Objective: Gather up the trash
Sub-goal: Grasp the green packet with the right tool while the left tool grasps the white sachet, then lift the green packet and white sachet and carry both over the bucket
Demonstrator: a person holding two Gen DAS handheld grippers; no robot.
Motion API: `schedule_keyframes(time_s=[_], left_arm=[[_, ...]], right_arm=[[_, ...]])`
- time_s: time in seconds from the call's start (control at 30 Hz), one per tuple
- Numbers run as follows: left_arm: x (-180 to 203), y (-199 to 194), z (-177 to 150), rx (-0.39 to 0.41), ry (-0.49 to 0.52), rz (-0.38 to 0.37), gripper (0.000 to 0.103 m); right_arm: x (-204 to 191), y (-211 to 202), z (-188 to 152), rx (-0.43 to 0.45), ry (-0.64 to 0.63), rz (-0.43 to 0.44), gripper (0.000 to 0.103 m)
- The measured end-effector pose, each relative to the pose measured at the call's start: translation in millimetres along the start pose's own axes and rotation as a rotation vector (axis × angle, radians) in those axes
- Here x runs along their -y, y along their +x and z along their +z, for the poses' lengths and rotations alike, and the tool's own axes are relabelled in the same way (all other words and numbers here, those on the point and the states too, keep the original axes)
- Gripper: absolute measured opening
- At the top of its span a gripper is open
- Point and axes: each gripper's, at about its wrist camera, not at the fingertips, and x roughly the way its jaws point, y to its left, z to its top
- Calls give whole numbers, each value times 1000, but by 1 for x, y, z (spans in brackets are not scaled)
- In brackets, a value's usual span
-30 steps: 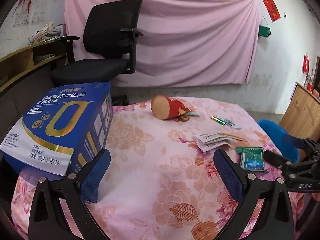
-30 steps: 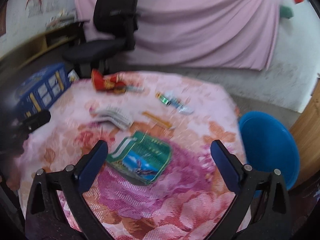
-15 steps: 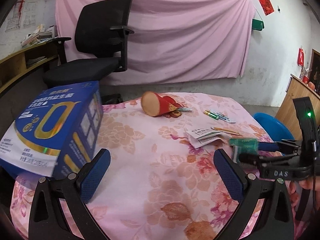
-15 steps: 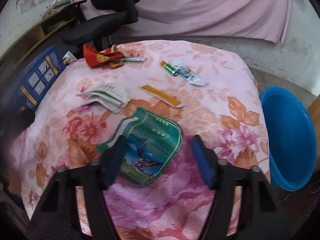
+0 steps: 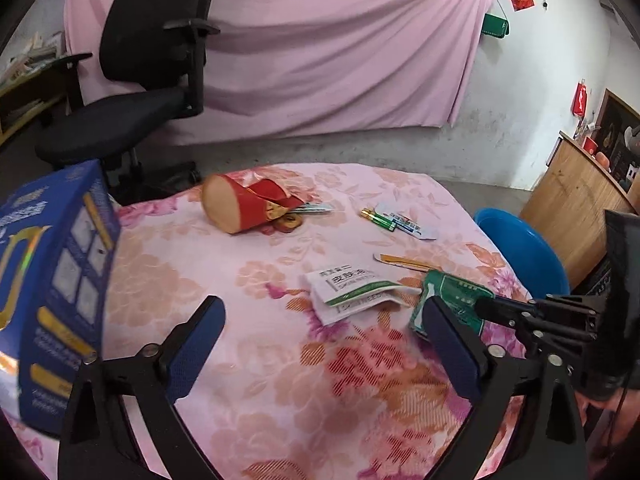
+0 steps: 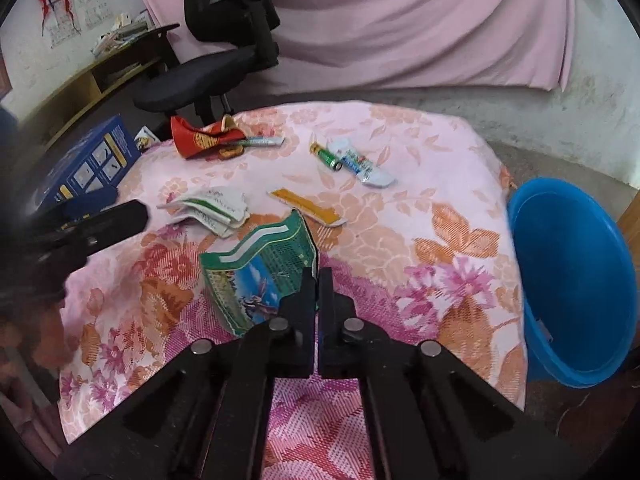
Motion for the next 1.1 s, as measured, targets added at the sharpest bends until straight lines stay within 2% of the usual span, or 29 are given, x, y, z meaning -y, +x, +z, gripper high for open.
schedule_keyframes(time_s=[0.13, 0.23, 0.4, 0.5, 0.83, 1.1], left_arm=[[1, 10, 5, -24, -39, -28, 93], [8, 19, 8, -43, -24, -31, 93], [22, 42, 12, -97, 1, -17, 92], [23, 57, 10, -159, 10, 7, 73], [21, 60, 9, -148, 13, 13, 71], [22, 53, 6, -117, 12, 14, 70]], right_arm=[[11, -12, -2, 53, 26, -71, 28], [25, -19, -1, 82, 62, -102, 28], [44, -22, -1, 100, 124, -89, 28], [49, -23, -2, 105, 143, -66, 28], [44, -27, -5, 139, 122, -40, 28], [51, -33, -7, 174, 159, 6, 28]])
